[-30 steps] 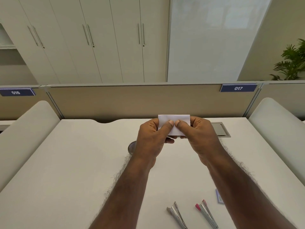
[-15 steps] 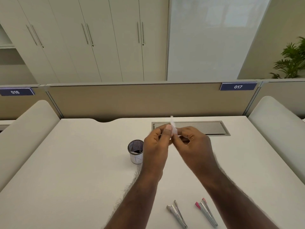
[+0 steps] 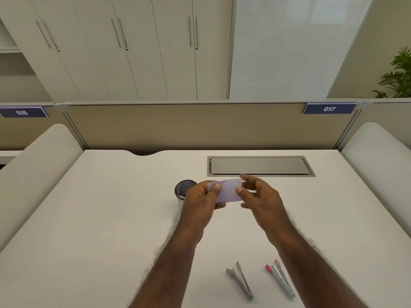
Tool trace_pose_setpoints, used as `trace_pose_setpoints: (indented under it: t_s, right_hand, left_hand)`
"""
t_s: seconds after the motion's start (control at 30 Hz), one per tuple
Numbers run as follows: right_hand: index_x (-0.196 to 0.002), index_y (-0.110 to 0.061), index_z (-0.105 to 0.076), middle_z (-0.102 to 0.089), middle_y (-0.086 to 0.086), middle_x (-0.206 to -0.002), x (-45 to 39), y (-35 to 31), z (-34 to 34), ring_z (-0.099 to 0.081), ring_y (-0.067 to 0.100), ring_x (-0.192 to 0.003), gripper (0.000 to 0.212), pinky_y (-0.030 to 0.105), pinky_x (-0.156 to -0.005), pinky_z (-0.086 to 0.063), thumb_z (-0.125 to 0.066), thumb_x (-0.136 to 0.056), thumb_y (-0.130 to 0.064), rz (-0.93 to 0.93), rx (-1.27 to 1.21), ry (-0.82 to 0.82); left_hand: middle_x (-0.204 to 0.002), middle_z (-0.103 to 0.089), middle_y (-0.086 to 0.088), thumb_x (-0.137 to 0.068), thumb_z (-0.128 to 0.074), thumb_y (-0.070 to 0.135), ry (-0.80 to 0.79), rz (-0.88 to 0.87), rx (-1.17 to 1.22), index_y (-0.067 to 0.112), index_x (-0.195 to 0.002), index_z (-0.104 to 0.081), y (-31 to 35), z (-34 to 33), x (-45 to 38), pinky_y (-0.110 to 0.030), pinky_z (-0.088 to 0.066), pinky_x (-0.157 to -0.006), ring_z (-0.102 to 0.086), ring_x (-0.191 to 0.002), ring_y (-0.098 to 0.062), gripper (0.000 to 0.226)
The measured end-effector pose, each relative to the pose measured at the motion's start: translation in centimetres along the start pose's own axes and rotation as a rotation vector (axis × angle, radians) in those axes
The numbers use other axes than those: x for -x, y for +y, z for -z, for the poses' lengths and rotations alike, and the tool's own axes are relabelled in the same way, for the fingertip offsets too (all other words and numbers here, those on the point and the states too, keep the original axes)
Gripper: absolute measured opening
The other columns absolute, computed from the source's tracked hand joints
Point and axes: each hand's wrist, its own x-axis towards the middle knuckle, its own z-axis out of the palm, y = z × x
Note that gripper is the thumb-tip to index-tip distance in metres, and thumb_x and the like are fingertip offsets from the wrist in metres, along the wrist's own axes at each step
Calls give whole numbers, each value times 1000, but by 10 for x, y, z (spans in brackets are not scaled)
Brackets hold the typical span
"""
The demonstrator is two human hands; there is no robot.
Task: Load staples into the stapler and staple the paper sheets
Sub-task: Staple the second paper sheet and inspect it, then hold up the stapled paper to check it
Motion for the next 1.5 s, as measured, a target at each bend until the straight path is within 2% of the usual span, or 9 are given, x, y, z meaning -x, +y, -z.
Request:
trace_pose_setpoints:
  t_s: [0.13,0.3,0.53,0.6,0.73,0.83,1.13,1.3,1.5]
  right_hand:
    - [-95,-13,-76,-77,4,-91,1,20,-1,-71,16,-82,10,25,-68,-57,-67,-90,-14,-162,-188,-97]
    - [-95,-9,-75,-76,8,-91,0,42,-3,-70,17,-80,10,24,-69,-58,-68,-88,-10,-236,-253,-35]
    - [-98,-12,-73,-74,7,-91,-12,70,-17,-69,11,-75,13,21,-67,-58,-67,-89,-6,-222,-53,22]
    - [-95,-14,-72,-73,5,-86,-20,75,-26,-69,15,-75,11,25,-67,-59,-69,-87,-7,-191,37,35]
    - [-84,-27,-68,-72,-7,-79,-42,83,-56,-69,7,-72,10,26,-70,-58,-70,-85,-17,-42,304,56]
    - [-87,-26,-68,-68,-9,-86,-59,88,-82,-62,-3,-71,9,11,-63,-47,-65,-87,-17,111,465,34]
    - [-100,-25,-67,-66,-7,-97,-106,99,-147,-58,16,-89,16,32,-69,-50,-52,-94,-24,393,923,-61]
    - [-90,-21,-66,-65,-2,-91,-118,113,-164,-55,23,-85,17,29,-55,-37,-50,-90,-15,431,1237,-118]
    - [-90,-20,-70,-65,2,-98,-125,124,-171,-57,26,-88,23,28,-57,-34,-47,-94,-23,402,1299,-189]
  left_hand:
    - [-101,-71,-12,-97,-55,16,-32,12,-87,10,-101,-71,-15,7,-2,-26,-59,-68,-67,-89,-17,17]
    - [-105,-70,9,-95,-54,17,75,-144,-395,24,-109,-68,-48,18,-7,-15,-49,-79,-63,-93,0,20]
    - [-145,-48,3,-93,-53,26,148,-205,-1023,21,-137,-51,-130,54,-12,-46,-26,-115,-41,-136,-20,45]
    - [-154,-38,-1,-94,-49,33,121,-138,-1210,22,-143,-45,-151,64,-8,-52,-20,-116,-29,-145,-23,50]
    - [-149,-45,-13,-85,-52,39,53,-76,-1419,16,-137,-54,-184,81,-5,-66,-37,-102,-40,-137,-38,57]
    - [-154,-36,-15,-89,-38,45,5,-49,-1484,18,-143,-47,-204,94,-9,-69,-33,-103,-35,-140,-40,61]
    - [-159,-25,-13,-92,-34,49,-71,-45,-1466,21,-148,-38,-243,117,-20,-70,-26,-107,-27,-144,-37,63]
    - [-161,-20,-11,-94,-30,51,-60,-65,-1472,23,-151,-32,-252,119,-23,-69,-19,-110,-21,-147,-35,63]
    - [-162,-17,-10,-95,-30,52,-48,-78,-1490,24,-152,-28,-257,121,-24,-69,-14,-111,-16,-149,-34,64]
